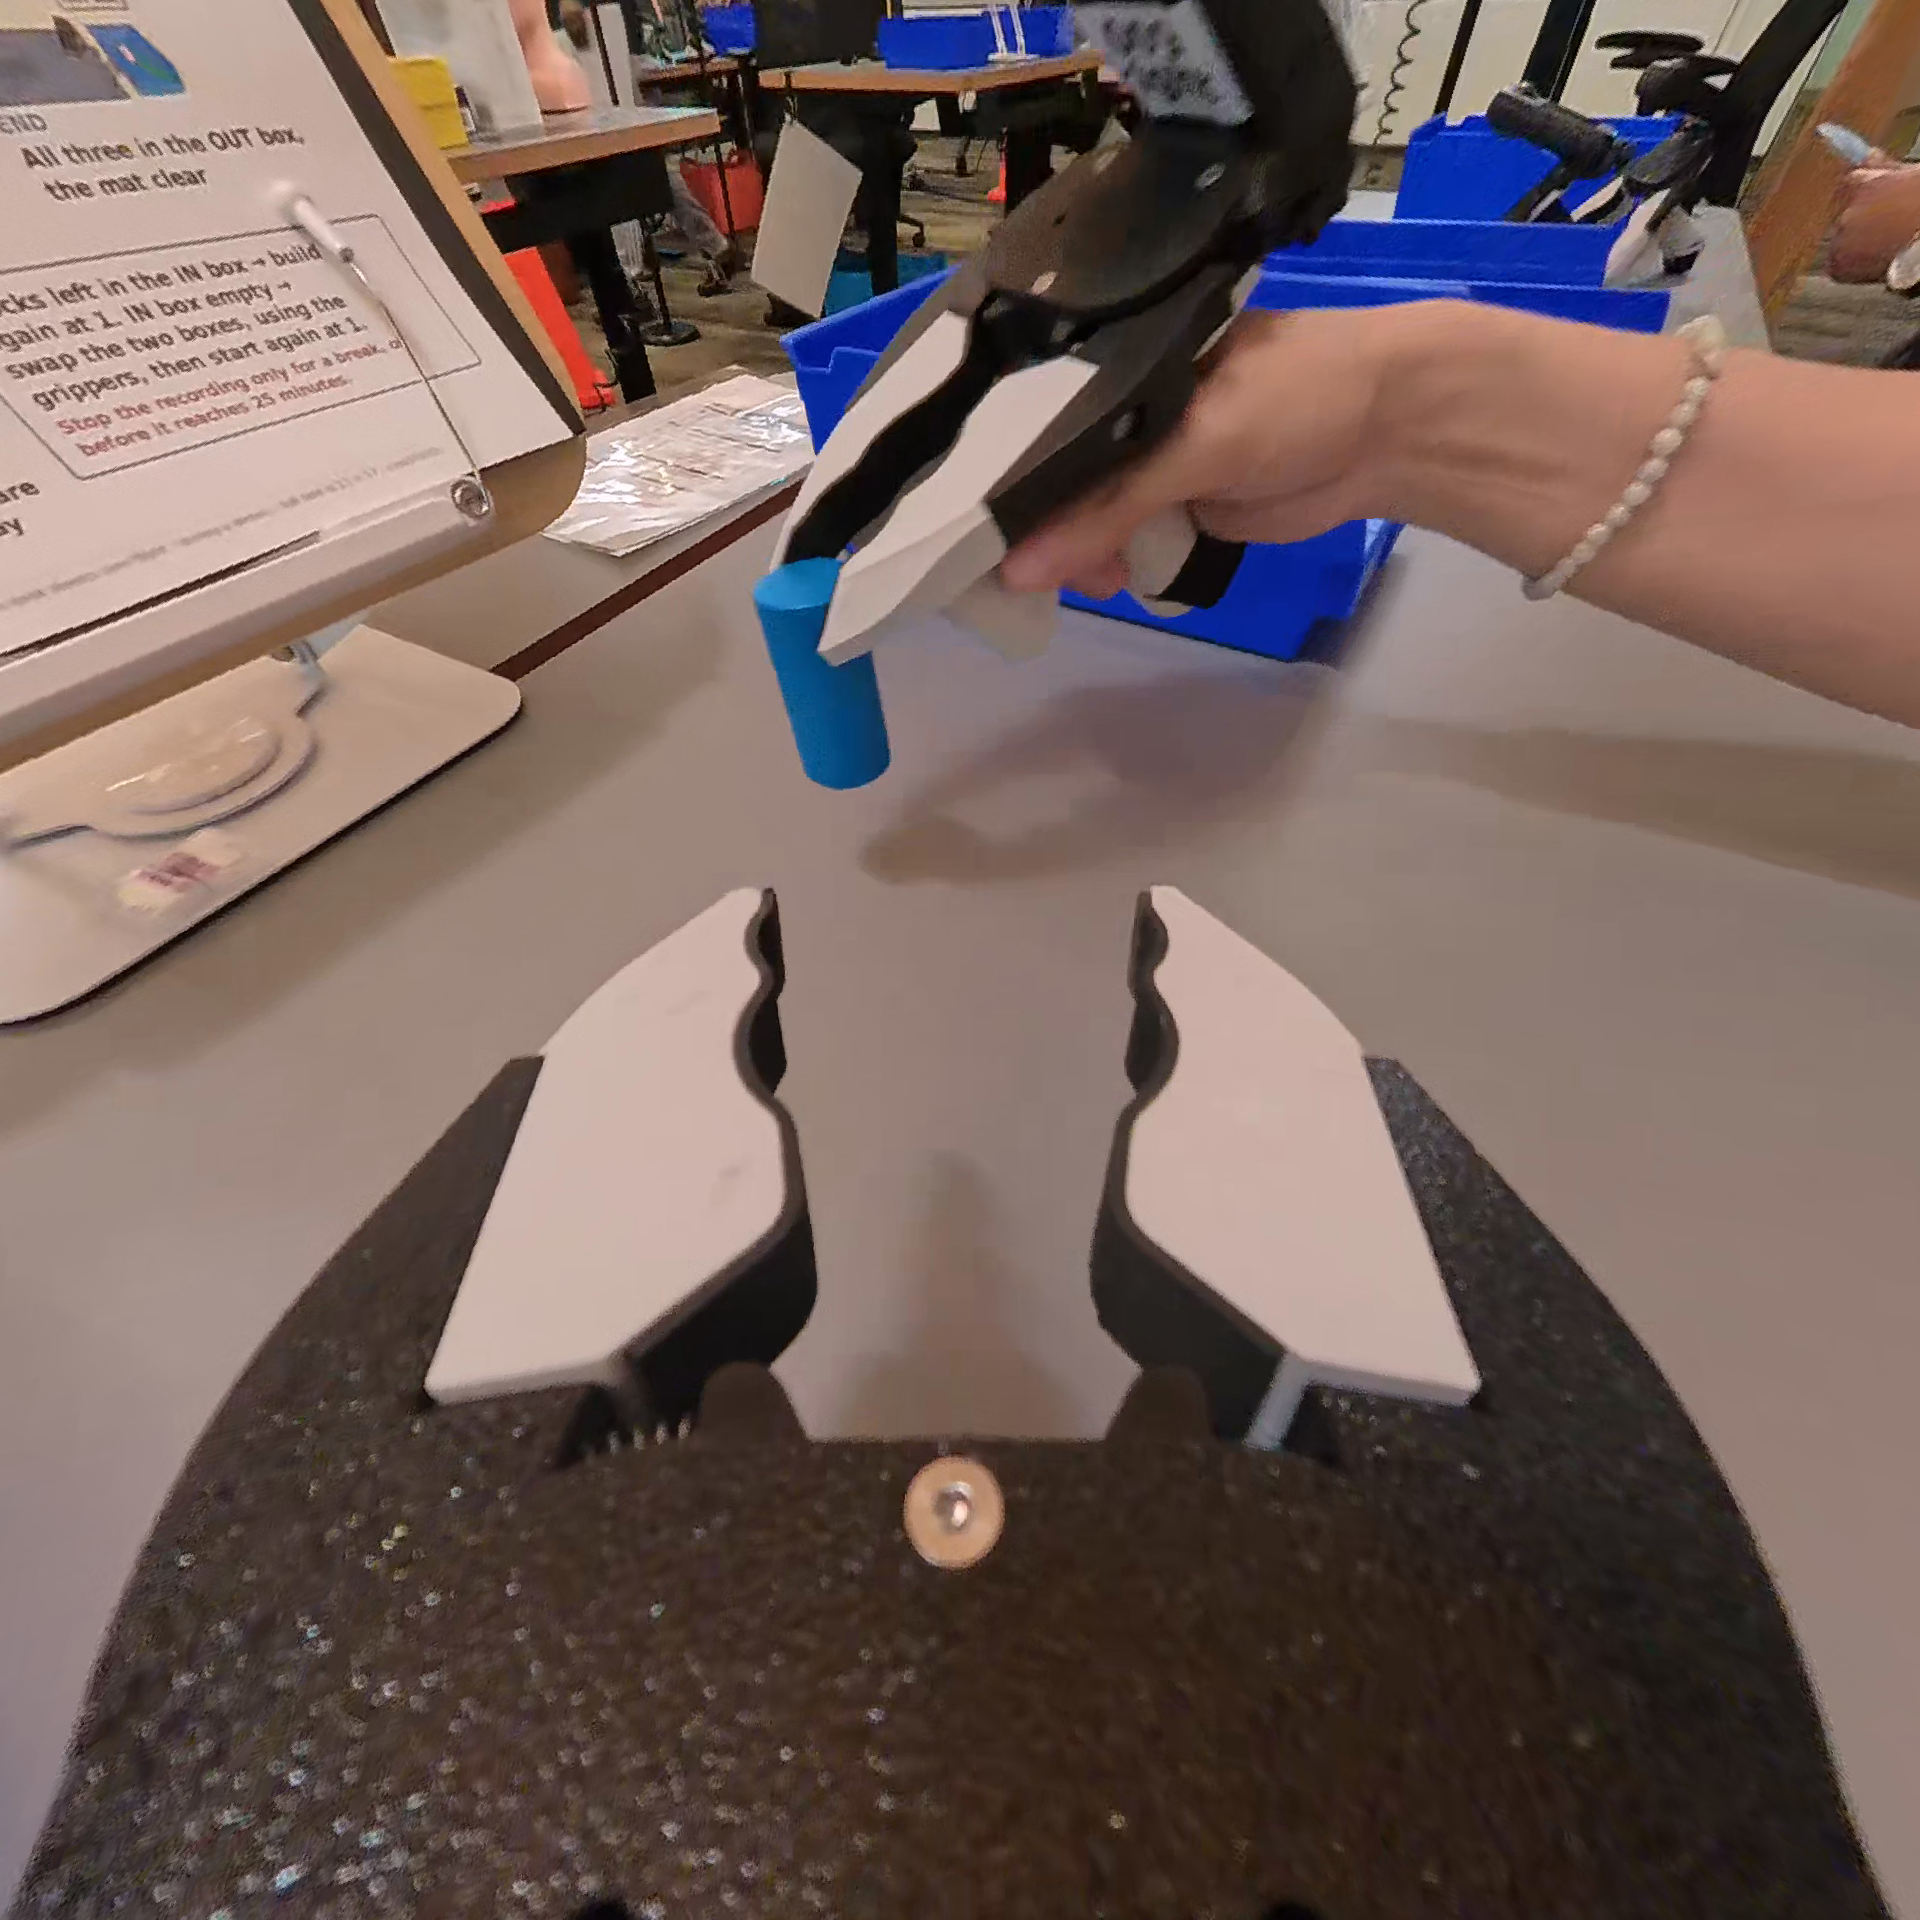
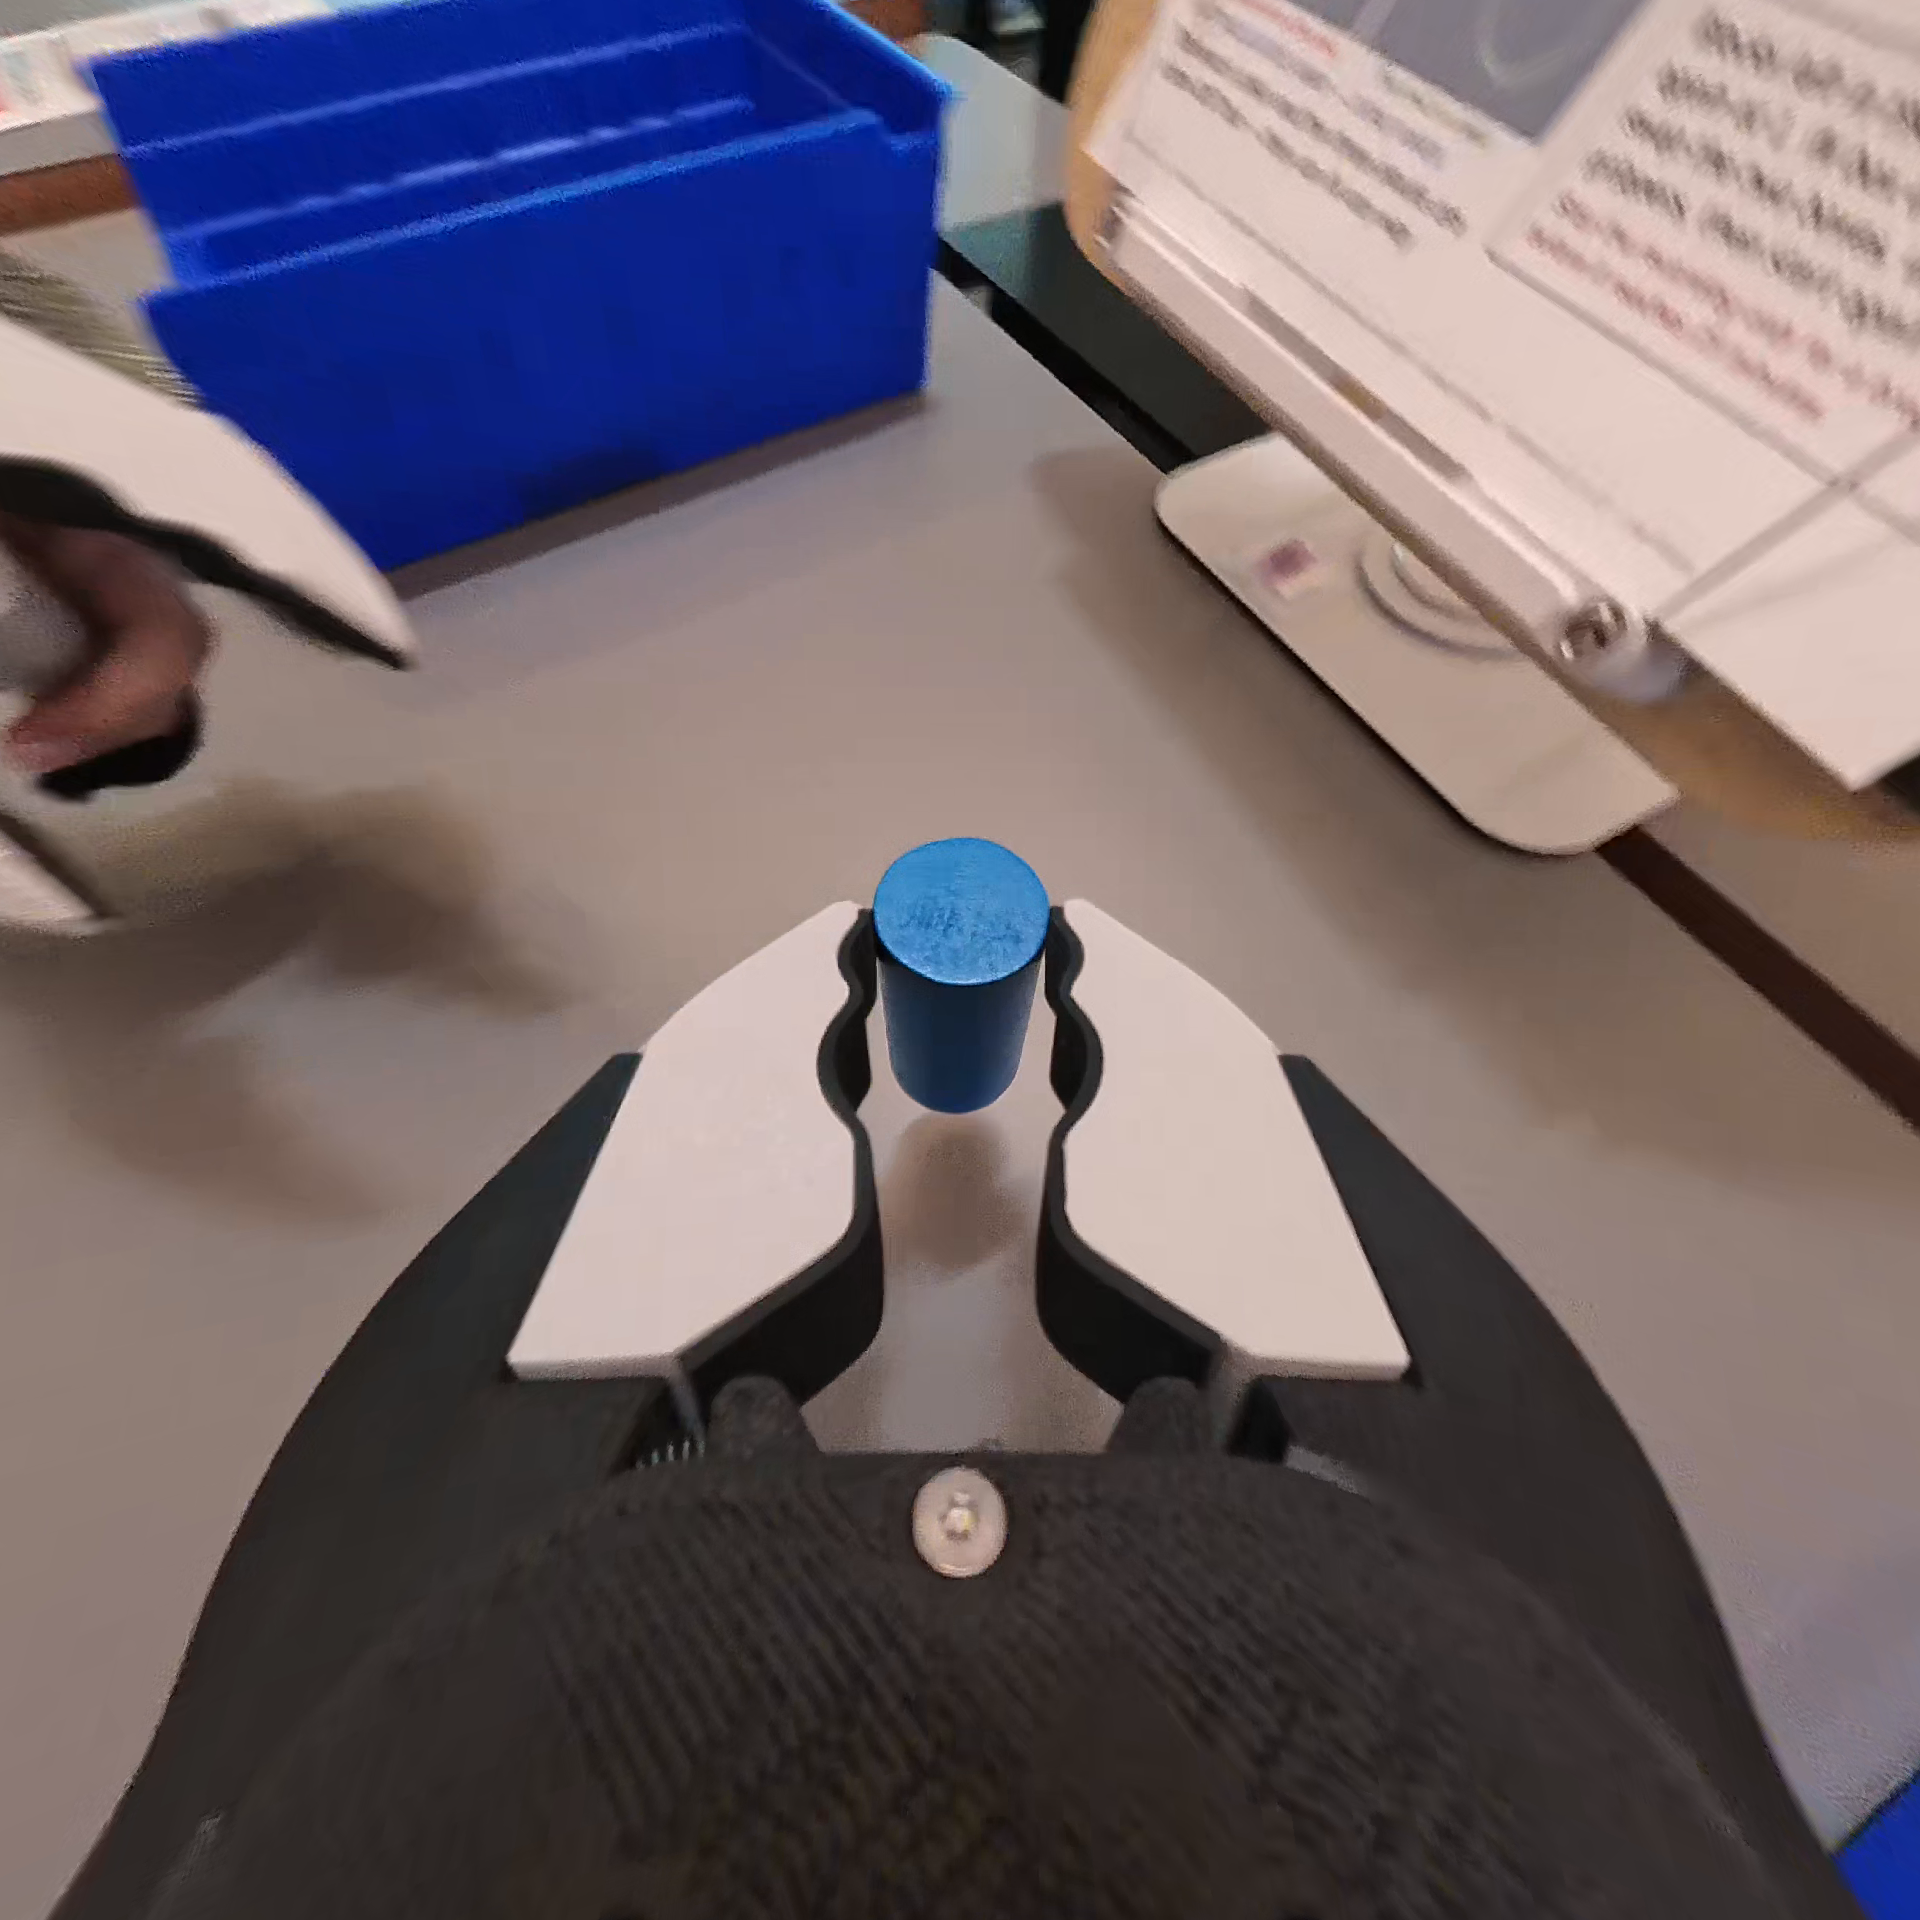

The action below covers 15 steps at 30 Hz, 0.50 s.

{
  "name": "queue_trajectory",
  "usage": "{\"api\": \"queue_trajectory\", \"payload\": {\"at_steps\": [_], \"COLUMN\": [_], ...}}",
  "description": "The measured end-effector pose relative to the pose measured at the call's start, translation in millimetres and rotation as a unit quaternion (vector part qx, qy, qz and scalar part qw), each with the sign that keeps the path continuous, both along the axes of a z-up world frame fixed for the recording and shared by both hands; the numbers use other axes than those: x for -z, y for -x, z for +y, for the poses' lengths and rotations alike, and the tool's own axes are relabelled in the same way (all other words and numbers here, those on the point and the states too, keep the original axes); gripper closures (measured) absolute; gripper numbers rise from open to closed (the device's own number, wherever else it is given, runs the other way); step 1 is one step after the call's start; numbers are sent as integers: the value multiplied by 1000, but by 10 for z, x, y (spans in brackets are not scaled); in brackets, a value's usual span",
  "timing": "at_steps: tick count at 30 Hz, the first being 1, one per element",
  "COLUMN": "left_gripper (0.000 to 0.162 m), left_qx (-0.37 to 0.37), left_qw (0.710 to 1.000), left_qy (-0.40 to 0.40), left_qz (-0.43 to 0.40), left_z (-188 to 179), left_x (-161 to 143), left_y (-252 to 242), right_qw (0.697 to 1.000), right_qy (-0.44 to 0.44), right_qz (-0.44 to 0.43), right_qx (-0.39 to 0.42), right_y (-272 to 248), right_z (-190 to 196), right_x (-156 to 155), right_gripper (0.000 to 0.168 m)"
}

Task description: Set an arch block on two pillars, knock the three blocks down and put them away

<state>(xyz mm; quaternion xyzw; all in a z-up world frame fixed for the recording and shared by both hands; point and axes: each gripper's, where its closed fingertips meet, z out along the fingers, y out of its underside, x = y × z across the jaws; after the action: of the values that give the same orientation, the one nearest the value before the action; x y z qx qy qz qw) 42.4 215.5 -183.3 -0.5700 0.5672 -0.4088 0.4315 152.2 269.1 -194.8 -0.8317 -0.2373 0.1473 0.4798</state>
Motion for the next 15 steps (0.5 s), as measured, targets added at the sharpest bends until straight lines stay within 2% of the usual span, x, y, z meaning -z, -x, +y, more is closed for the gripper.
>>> {"api": "queue_trajectory", "payload": {"at_steps": [6, 15], "left_gripper": [101, 102], "left_qx": [6, 24], "left_qw": [1000, 1000], "left_qy": [14, 12], "left_qz": [4, 6], "left_z": [-62, -109], "left_x": [98, 128], "left_y": [88, 50], "right_qw": [999, 1000], "right_qy": [14, -15], "right_qz": [3, -4], "right_qx": [34, 6], "right_y": [-92, -42], "right_z": [93, 76], "right_x": [372, 408], "right_gripper": [137, 137]}}
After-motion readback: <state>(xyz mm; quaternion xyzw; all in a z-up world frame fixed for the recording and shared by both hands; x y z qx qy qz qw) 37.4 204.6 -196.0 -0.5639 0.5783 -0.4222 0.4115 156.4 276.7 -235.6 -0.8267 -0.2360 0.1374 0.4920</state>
